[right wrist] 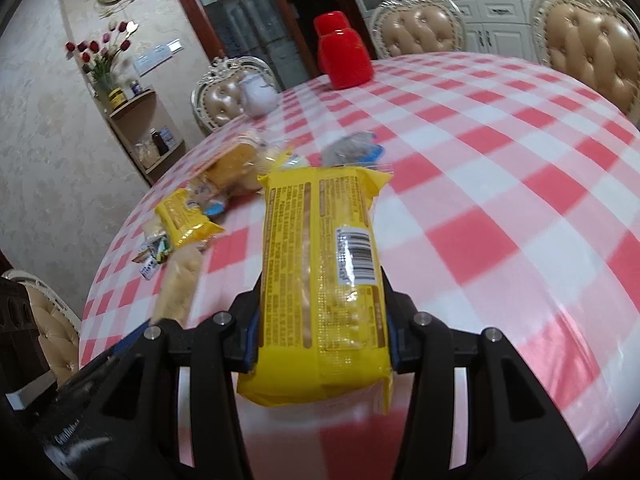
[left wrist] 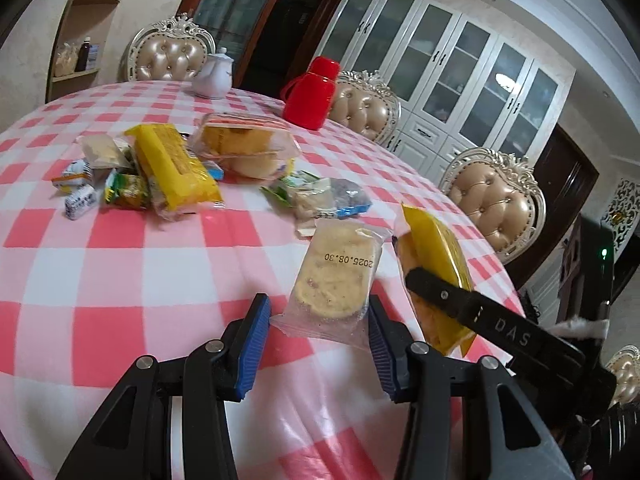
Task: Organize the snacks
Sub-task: 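Carry both packs to the white box and release them inside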
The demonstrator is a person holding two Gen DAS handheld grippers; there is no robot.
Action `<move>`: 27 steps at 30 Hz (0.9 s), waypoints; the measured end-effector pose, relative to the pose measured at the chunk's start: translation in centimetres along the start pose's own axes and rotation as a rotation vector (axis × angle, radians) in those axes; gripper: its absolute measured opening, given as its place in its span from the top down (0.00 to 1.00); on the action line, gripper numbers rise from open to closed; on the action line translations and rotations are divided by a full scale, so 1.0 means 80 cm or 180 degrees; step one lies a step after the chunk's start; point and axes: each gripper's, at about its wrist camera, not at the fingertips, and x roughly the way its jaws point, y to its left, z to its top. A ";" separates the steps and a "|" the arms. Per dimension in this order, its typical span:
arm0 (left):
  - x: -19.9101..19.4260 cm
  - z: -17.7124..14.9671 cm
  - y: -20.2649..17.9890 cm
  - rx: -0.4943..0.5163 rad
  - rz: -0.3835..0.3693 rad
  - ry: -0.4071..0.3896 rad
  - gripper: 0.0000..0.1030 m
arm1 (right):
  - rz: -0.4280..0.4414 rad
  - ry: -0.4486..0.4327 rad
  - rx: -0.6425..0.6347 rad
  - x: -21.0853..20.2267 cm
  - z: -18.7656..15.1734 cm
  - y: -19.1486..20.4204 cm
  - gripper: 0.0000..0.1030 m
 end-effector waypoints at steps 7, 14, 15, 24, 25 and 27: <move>0.004 -0.008 -0.024 0.0111 -0.0143 0.0041 0.53 | -0.0072 -0.0126 -0.0062 -0.043 -0.002 -0.012 0.51; 0.008 -0.019 -0.057 0.0289 -0.0256 0.0097 0.53 | -0.0214 -0.0095 -0.0047 -0.079 -0.015 -0.040 0.51; 0.009 -0.021 -0.062 0.0320 -0.0266 0.0107 0.53 | -0.0223 -0.0090 -0.0037 -0.082 -0.017 -0.044 0.51; 0.019 -0.039 -0.115 0.0523 -0.0517 0.0258 0.53 | -0.0383 -0.0163 0.0067 -0.138 -0.031 -0.094 0.51; 0.020 -0.041 -0.120 0.0532 -0.0557 0.0280 0.53 | -0.0403 -0.0178 0.0090 -0.144 -0.032 -0.100 0.51; 0.025 -0.046 -0.138 0.0584 -0.0639 0.0335 0.53 | -0.0463 -0.0210 0.0140 -0.158 -0.035 -0.115 0.51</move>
